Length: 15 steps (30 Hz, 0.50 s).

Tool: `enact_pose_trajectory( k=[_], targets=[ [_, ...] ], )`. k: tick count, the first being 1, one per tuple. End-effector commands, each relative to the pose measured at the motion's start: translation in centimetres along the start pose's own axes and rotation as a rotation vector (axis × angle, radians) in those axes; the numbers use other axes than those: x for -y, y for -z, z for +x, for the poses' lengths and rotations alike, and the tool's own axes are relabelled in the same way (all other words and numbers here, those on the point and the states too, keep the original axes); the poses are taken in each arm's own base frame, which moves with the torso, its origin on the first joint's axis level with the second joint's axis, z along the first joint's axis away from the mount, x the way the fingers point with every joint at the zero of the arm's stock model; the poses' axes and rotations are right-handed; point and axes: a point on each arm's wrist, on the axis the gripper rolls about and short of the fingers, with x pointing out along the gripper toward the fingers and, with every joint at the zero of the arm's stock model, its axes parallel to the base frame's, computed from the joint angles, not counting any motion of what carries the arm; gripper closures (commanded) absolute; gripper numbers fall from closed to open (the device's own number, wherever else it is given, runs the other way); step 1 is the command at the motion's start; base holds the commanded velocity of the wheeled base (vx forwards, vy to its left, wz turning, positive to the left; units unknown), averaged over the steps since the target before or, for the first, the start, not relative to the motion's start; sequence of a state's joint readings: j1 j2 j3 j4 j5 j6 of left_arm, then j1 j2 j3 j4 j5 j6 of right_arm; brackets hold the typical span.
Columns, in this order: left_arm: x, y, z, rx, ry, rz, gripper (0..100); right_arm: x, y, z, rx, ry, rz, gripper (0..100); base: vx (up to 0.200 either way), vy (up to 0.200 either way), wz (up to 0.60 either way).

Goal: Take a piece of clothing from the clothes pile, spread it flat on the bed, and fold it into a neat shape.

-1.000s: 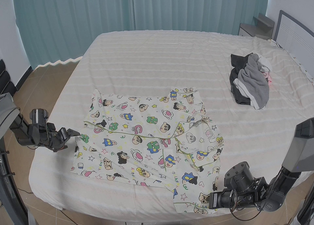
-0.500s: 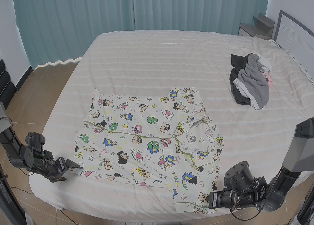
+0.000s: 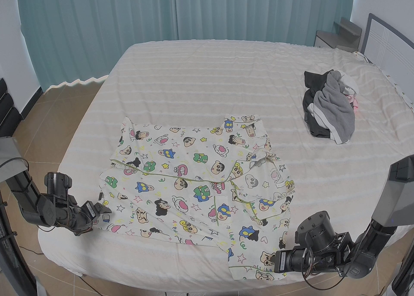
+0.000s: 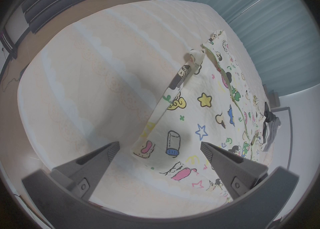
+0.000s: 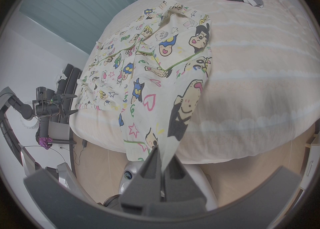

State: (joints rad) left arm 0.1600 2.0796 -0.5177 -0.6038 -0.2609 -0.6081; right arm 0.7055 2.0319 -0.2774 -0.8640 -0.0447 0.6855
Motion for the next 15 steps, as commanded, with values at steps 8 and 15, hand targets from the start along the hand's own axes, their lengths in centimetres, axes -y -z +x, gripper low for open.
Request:
enact_pose_trajectory(
  k=[8,15],
  targets=[
    [1.6,0.0,1.4,0.047,0.020,-0.049,0,0.1,0.1,0.0,0.000,0.002,0.000,100,0.000,0.000,0.00],
    [2.0,0.7,1.8,0.043,0.004,-0.028,0,0.1,0.1,0.0,0.000,0.002,0.000,100,0.000,0.000,0.00]
  ],
)
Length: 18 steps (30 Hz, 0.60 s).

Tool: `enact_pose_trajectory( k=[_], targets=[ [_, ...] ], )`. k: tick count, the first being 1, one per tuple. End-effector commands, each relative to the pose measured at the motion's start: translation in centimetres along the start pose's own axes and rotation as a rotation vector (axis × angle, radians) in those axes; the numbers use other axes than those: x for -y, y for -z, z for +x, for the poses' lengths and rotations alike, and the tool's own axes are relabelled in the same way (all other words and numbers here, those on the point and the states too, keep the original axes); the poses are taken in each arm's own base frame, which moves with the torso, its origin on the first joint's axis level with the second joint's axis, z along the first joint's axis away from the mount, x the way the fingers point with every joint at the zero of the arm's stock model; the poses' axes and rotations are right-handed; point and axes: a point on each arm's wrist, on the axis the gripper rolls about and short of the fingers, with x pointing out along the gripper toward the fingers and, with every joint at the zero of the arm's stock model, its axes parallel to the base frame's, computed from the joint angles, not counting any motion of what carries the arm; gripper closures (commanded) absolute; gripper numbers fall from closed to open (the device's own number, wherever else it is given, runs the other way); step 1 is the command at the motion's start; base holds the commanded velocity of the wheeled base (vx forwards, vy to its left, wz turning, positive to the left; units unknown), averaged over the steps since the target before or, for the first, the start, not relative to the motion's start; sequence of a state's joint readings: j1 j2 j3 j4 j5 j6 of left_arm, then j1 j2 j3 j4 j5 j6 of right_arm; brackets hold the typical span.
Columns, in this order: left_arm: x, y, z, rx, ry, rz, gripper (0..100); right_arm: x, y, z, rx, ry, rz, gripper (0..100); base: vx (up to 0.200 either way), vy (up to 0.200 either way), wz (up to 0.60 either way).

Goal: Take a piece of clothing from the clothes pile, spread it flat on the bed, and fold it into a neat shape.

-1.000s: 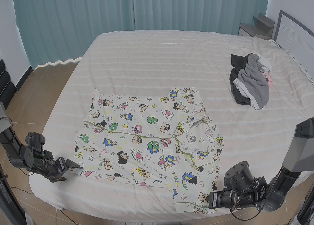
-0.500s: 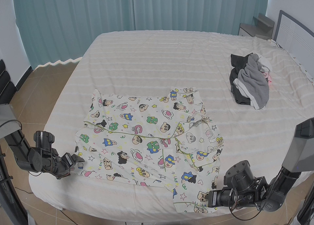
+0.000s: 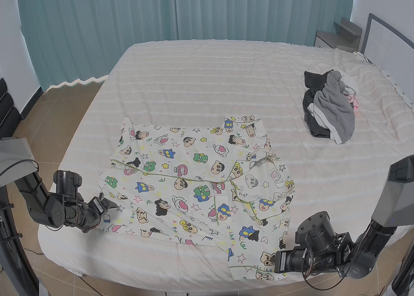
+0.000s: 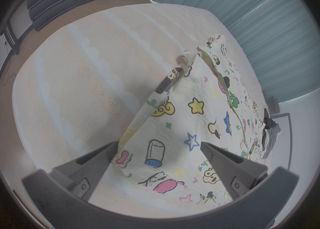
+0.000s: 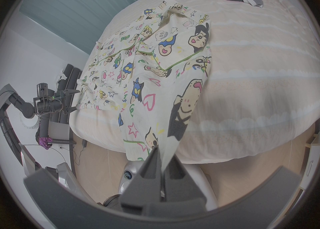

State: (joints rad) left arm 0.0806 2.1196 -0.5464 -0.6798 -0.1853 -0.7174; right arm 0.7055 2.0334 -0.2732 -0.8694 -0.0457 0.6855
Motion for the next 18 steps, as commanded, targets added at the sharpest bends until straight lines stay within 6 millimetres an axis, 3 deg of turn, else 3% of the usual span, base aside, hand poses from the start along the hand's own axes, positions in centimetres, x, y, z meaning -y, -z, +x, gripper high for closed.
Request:
enact_pose_trajectory(
  k=[1,18],
  targets=[
    [0.0,0.5,0.2,-0.017,-0.012,0.008,100,0.0,0.0,0.0,0.000,0.000,0.000,100,0.000,0.000,0.00],
    [-1.0,2.0,-1.2,-0.060,-0.082,0.056,100,0.4,0.5,-0.3,-0.014,0.012,-0.001,100,0.000,0.000,0.00]
  ],
)
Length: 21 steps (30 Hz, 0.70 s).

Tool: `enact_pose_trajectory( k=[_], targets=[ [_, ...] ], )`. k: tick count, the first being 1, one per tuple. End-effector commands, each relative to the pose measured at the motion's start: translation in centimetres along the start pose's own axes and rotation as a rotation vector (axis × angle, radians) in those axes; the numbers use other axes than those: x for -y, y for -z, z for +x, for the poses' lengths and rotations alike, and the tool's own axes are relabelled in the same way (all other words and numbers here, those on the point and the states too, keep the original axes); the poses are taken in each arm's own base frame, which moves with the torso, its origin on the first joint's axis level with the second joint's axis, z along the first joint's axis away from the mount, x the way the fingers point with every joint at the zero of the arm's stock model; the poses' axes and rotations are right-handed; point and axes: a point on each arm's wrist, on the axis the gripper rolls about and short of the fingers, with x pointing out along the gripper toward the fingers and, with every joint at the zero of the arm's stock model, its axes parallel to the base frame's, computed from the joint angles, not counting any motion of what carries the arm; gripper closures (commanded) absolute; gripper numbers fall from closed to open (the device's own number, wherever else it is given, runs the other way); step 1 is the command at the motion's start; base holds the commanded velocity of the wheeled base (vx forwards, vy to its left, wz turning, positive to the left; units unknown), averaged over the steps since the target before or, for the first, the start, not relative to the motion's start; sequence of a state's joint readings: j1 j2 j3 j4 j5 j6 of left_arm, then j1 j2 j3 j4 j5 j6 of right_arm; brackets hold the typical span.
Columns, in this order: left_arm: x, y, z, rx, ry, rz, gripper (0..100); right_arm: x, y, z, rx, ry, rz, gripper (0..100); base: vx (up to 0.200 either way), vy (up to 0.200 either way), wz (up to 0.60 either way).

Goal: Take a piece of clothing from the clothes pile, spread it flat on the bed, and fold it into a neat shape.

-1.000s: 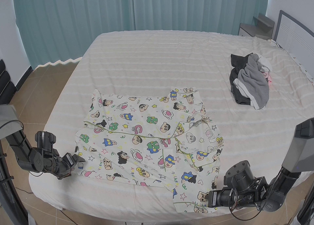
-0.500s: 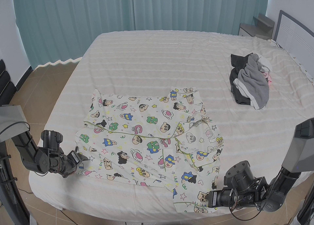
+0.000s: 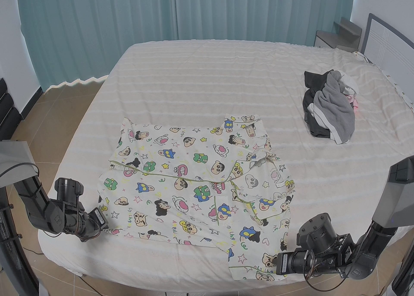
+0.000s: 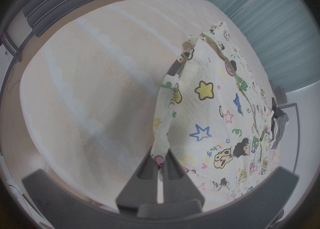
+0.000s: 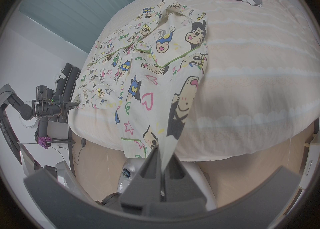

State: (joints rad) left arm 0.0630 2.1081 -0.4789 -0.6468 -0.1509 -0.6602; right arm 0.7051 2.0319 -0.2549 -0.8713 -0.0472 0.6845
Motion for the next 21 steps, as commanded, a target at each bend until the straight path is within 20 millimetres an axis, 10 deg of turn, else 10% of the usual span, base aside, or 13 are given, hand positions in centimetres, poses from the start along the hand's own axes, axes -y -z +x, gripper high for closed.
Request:
enact_pose_trajectory(
  k=[1,21],
  targets=[
    [-0.1,0.2,-0.7,-0.009,-0.009,-0.001,100,0.1,0.1,-0.2,-0.003,0.000,-0.001,100,0.000,0.000,0.00],
    [-2.1,1.8,-3.3,-0.111,-0.100,0.047,100,0.6,1.7,-0.9,-0.020,-0.013,-0.026,100,0.000,0.000,0.00]
  ],
)
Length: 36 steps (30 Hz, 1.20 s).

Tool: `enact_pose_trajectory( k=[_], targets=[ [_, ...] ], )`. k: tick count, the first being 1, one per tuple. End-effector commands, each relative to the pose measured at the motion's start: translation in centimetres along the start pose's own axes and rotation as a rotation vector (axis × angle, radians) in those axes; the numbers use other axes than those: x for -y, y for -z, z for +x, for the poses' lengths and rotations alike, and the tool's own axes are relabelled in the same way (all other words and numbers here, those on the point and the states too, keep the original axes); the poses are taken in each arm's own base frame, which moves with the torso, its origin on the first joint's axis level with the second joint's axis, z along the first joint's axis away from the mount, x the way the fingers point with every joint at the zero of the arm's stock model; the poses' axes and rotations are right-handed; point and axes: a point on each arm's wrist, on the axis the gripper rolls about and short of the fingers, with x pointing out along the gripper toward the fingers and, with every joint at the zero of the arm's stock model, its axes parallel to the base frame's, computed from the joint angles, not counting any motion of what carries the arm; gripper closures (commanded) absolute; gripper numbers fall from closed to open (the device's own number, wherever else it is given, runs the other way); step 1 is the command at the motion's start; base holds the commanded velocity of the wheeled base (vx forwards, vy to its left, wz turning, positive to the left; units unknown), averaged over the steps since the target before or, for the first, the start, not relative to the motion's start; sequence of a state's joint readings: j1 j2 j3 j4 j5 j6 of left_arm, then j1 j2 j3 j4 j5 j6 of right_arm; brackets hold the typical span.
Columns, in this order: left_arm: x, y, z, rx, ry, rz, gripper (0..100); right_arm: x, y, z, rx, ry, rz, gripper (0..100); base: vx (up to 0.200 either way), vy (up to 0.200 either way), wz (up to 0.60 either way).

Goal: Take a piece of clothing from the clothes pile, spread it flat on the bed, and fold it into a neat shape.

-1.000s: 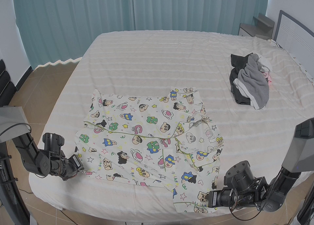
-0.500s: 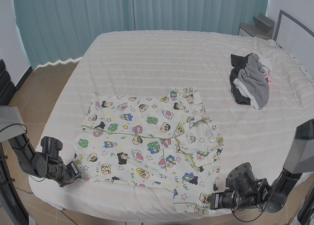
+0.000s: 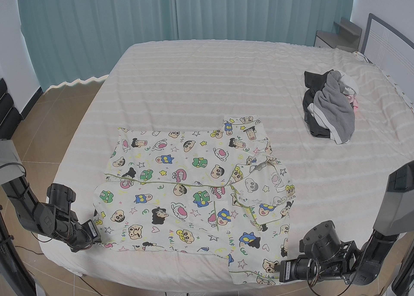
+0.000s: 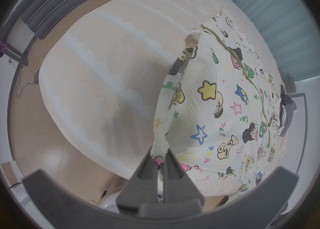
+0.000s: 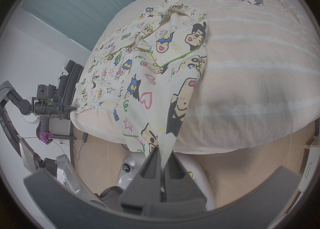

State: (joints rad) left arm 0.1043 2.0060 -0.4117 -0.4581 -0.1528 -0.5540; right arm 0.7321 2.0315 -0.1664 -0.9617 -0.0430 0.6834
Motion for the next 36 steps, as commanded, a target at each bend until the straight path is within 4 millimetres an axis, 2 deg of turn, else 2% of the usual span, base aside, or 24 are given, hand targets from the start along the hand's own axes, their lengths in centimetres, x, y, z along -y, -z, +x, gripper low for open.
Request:
enact_pose_trajectory(
  k=[1,15,23,30,36],
  targets=[
    [-0.3,0.5,-0.6,-0.001,-0.001,0.000,100,0.2,0.3,-0.1,-0.012,0.007,-0.003,100,0.000,0.000,0.00],
    [-1.7,3.2,-1.9,-0.058,-0.029,0.041,100,0.4,1.8,-0.9,-0.051,0.010,-0.033,100,0.000,0.000,0.00],
    [-2.2,4.0,-2.3,-0.076,-0.038,0.049,100,0.5,2.9,-1.8,-0.052,-0.019,-0.056,100,0.000,0.000,0.00],
    [-2.1,4.0,-2.7,-0.060,-0.028,0.065,100,0.5,3.2,-1.9,-0.045,-0.030,-0.031,100,0.000,0.000,0.00],
    [-1.0,2.6,-4.1,0.044,0.034,0.073,100,-0.2,2.0,-2.1,0.059,-0.109,-0.015,100,0.000,0.000,0.00]
  ],
)
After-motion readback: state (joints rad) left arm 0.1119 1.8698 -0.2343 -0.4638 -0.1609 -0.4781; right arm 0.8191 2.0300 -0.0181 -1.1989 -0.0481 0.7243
